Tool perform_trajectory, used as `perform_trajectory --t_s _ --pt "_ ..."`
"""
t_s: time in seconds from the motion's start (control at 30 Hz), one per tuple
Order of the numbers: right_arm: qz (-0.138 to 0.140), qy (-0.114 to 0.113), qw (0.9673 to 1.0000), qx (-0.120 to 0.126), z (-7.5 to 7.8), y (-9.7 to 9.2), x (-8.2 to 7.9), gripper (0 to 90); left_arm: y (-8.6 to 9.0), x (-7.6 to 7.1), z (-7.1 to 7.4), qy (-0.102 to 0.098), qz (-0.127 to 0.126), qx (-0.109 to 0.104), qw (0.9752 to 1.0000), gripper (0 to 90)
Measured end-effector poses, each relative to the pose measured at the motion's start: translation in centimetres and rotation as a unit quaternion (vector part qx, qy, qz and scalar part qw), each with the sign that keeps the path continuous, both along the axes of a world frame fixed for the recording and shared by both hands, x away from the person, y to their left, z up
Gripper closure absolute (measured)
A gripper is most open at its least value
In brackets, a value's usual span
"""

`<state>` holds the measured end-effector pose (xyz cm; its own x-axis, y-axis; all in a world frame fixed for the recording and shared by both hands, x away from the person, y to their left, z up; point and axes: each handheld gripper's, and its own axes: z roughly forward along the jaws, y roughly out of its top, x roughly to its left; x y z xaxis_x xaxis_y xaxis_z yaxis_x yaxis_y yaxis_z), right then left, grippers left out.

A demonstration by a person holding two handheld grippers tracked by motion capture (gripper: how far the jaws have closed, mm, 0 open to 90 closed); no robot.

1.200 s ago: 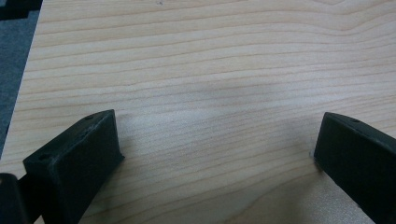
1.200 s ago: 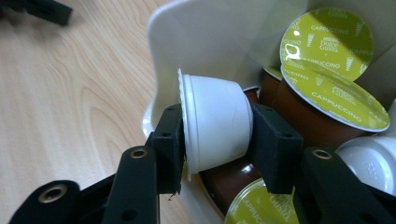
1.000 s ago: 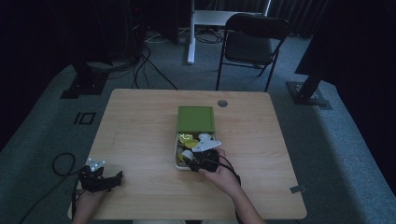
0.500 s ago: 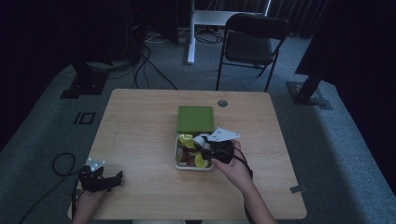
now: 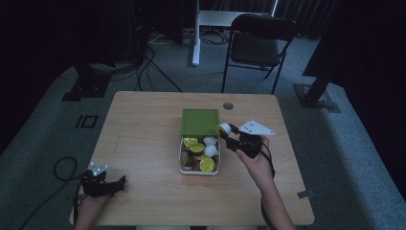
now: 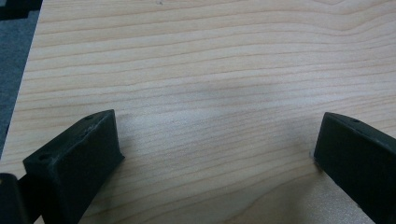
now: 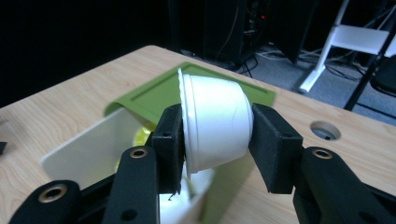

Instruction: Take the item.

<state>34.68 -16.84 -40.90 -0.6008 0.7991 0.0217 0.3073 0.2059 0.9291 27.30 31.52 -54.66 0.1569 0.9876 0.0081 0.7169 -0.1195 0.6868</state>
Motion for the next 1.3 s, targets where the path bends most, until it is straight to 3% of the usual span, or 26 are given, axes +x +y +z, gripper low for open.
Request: perform_trajectory --t_s 0.3,0.53,1.07,1.3 --pt "-0.066 -0.007 0.9973 -0.032 -1.7 -2.5 1.3 56.4 0.0 0.0 0.0 0.0 0.0 0.0 1.0 0.5" --pt "-0.112 0.004 0.9933 -0.025 -3.7 -4.4 2.4 56.4 0.0 0.0 0.0 0.001 0.0 0.0 1.0 0.5" --pt "-0.175 0.04 0.9833 -0.03 -7.9 -7.4 4.7 56.3 0.0 0.0 0.0 0.0 0.0 0.0 1.0 0.5" --pt "-0.191 0.069 0.979 -0.021 -9.7 -8.2 5.7 56.2 0.0 0.0 0.0 0.0 0.0 0.0 1.0 0.5"
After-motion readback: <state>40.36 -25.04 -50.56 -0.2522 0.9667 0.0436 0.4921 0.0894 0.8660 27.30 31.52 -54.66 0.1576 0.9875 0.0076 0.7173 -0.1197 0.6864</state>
